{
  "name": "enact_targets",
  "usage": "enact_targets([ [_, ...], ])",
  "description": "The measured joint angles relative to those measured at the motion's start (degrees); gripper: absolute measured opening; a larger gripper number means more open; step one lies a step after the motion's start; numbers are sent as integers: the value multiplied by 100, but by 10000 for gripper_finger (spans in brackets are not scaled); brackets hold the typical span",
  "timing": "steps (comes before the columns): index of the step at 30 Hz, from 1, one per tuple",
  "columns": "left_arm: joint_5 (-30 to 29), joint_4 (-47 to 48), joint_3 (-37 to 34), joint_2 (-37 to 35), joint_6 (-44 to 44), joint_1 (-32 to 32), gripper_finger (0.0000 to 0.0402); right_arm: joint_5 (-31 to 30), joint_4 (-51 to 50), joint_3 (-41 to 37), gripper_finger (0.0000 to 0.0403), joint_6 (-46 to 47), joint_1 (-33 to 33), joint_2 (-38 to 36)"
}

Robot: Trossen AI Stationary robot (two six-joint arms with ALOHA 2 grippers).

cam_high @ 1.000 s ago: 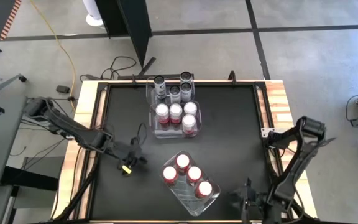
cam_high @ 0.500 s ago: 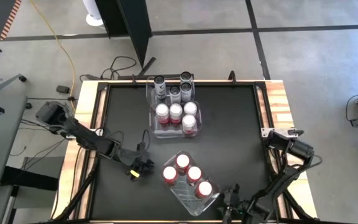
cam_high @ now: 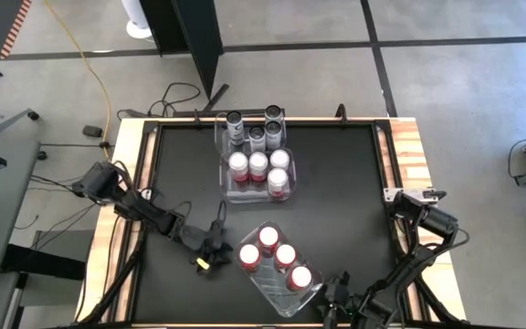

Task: Sort soda cans
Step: Adjust the transparent bins

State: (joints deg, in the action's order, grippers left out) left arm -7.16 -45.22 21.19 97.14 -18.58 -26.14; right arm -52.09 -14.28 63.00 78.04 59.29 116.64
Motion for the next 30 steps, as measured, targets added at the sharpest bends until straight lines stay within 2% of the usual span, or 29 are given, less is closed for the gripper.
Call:
enact_targets([
  [5,105,-314,2,140,141,-108,209,57,12,0,295,2,-65,0],
  [8,111,-337,2,140,180,-115,228,83,10,5,305,13,-173,-5],
  [13,90,-640,4,140,354,-117,230,89,-119,7,307,-40,-358,-7],
  [30,73,-503,-7,138,220,-297,226,103,-590,9,306,-50,-929,-22],
])
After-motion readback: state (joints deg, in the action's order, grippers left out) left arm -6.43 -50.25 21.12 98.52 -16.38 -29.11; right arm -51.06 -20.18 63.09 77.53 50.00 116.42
